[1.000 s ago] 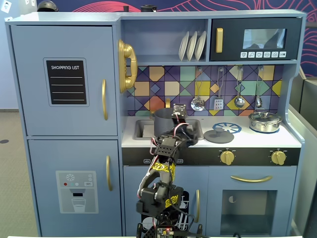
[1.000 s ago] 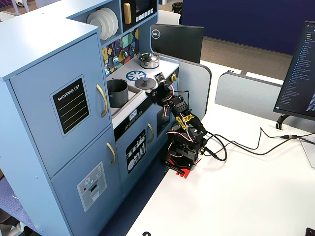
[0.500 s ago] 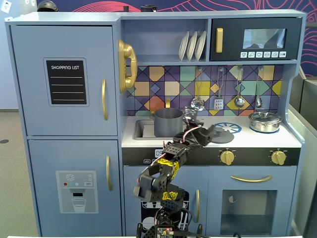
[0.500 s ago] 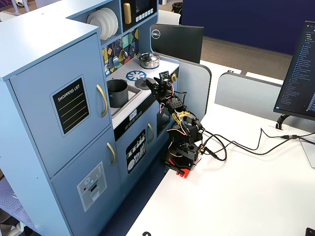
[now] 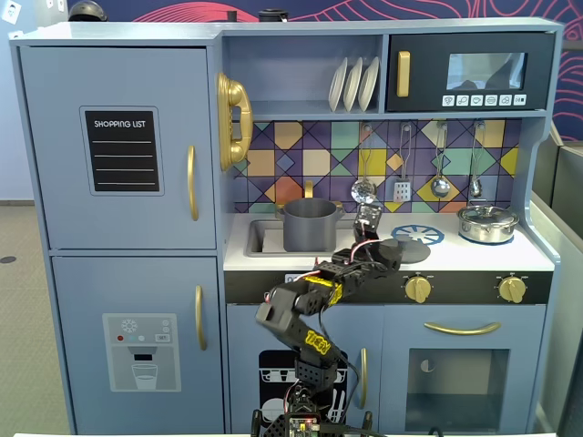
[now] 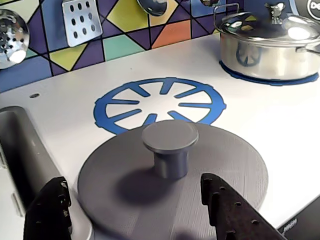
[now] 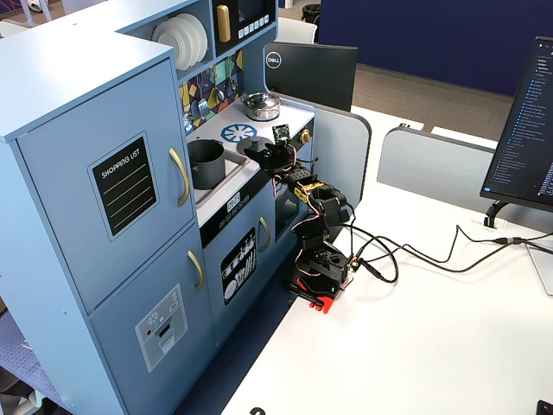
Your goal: Pick up the lid from the counter and put it on the gray recipient
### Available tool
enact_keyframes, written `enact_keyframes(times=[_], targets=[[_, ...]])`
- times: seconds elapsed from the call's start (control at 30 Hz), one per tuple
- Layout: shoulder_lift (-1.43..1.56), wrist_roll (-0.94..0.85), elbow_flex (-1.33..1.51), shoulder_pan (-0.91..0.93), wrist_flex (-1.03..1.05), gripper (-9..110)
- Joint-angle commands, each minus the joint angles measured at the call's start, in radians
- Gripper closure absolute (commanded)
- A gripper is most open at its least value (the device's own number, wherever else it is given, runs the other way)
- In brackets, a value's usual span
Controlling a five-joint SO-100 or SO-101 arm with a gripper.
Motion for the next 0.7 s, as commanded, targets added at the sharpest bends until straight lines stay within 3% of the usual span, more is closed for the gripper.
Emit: enact_keyframes(times=[0.0, 0.67], targets=[[-0.057, -0.02, -0.12, 0.025, -0.051, 75], [-0.321, -0.055, -0.279, 0.023, -0.169, 82]])
